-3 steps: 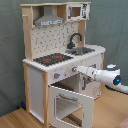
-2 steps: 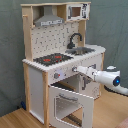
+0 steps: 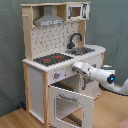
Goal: Play with the kitchen
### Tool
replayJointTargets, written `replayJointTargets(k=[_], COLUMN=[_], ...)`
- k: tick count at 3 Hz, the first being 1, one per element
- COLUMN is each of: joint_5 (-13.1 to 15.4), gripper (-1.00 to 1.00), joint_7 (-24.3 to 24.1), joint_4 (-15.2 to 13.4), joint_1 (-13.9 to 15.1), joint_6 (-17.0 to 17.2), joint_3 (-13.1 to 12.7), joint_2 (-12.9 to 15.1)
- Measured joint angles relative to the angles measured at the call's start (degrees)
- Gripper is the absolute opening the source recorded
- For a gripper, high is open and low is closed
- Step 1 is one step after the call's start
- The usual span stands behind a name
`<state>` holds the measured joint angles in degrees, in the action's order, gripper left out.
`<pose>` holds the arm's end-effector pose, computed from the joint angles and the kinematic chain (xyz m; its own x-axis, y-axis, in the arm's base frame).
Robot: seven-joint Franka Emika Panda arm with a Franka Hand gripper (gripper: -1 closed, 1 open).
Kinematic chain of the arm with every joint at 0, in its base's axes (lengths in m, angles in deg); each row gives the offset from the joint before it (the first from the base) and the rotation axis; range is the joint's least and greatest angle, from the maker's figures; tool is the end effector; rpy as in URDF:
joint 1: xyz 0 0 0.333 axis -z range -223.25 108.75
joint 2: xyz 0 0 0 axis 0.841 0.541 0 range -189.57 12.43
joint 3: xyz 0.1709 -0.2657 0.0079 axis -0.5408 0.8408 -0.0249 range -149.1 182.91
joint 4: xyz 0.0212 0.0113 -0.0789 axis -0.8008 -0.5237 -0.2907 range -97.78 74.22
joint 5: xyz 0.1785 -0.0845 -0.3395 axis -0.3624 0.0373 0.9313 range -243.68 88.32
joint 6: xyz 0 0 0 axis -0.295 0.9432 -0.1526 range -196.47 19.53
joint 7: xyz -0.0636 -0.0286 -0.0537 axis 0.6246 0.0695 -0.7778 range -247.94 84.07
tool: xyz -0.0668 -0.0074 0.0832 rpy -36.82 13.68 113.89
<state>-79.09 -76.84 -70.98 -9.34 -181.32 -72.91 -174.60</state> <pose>0.3434 0.3484 0.3395 -0.0487 0.9988 -0.0103 0.0324 0.0119 0.9994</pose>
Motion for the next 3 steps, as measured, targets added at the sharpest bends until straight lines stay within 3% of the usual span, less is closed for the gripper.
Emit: replayJointTargets(k=[1,2,3], joint_5=[-0.9,-0.9,-1.53], gripper=[1.0,-1.0,-1.0], joint_7=[-1.27,-1.32,5.96], joint_4=[0.63,0.63,1.07], joint_1=[0.89,0.89,0.76], joint_6=[-0.16,-0.16,0.21], joint_3=[-0.98,-0.98,-0.96], joint_2=[0.0,0.0,0.04])
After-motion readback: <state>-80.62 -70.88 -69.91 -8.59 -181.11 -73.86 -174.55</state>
